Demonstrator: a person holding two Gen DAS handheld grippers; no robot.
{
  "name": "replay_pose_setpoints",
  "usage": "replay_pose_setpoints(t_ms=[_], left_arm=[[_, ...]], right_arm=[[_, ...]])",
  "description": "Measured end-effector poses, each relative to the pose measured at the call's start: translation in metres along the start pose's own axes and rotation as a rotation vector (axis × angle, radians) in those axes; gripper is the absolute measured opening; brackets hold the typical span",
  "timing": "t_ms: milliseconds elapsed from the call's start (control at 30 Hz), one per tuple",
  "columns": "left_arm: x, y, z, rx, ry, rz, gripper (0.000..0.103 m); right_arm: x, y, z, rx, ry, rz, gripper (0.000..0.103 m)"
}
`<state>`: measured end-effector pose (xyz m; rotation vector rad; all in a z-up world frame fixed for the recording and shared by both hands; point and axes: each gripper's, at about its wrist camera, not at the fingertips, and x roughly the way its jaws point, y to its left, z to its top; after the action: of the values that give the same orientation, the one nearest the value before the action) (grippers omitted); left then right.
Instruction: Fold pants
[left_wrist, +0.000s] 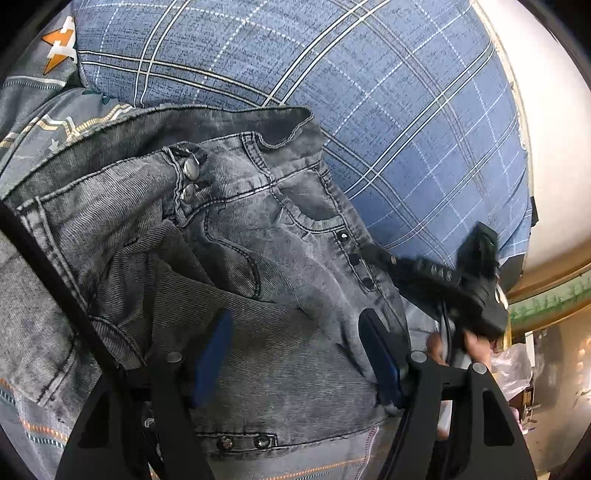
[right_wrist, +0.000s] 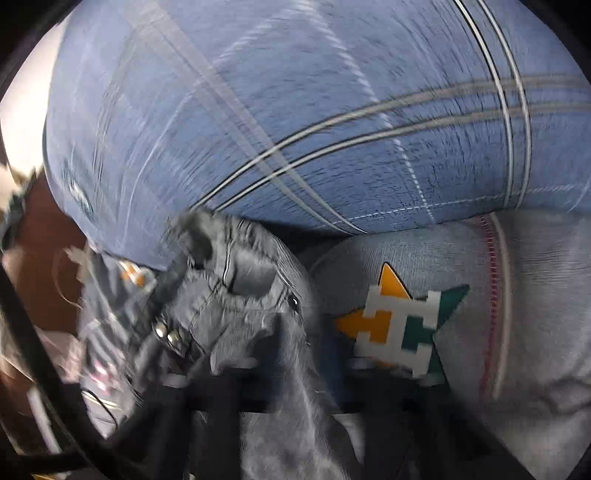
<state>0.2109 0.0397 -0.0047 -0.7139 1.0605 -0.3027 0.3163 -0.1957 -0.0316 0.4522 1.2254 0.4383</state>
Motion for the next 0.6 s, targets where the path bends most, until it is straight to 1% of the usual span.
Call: replay_pose_setpoints(t_ms=[67,167,233,300,367,400,467,500,533,567,600], left_arm=[[-0.007,0.002,-0.001,-0.005,-0.01,0.0,0.071],[-0.018,0.007,0.0,-0.03,-0.028,-0.016,0.071],[-0.027,0.011,0.001,-0.04,-0.048,-0.024,0.071],[-0.031,0.012,0.001,-0.042,-0.054,-0.031,0.072],[-0.034,0.014,0.0,-0.05,-0.059,-0.053,0.072],[-0.035,0.014,-0.002,-0.054,-0.063,-0.067,0.073],[-0.036,0.013,-0.005,-0.049,-0.061,-0.078,0.076],[-0.036,0.013,-0.008,-0.043,-0.057,-0.074,0.077],[-0.037,0.013,-0.011,-0.04,-0.051,-0.068,0.078],[-0.036,0.015,-0.013,-0.042,-0.048,-0.063,0.08],[-0.033,0.017,-0.014,-0.048,-0.047,-0.042,0.08]], right_arm=[[-0.015,0.018,-0.012,-0.041,-0.023,0.015,0.005],[-0.042,0.051,-0.043,-0.131,-0.054,0.056,0.005],[-0.061,0.079,-0.07,-0.214,-0.072,0.066,0.005],[-0.071,0.096,-0.104,-0.254,-0.074,0.106,0.005],[-0.065,0.107,-0.126,-0.267,-0.074,0.094,0.005],[-0.061,0.107,-0.139,-0.26,-0.08,0.086,0.005],[-0.056,0.097,-0.149,-0.208,-0.087,0.138,0.005],[-0.053,0.09,-0.153,-0.187,-0.096,0.17,0.005],[-0.049,0.086,-0.16,-0.183,-0.101,0.176,0.005],[-0.04,0.087,-0.161,-0.185,-0.089,0.171,0.005],[-0.032,0.089,-0.164,-0.193,-0.065,0.175,0.005]])
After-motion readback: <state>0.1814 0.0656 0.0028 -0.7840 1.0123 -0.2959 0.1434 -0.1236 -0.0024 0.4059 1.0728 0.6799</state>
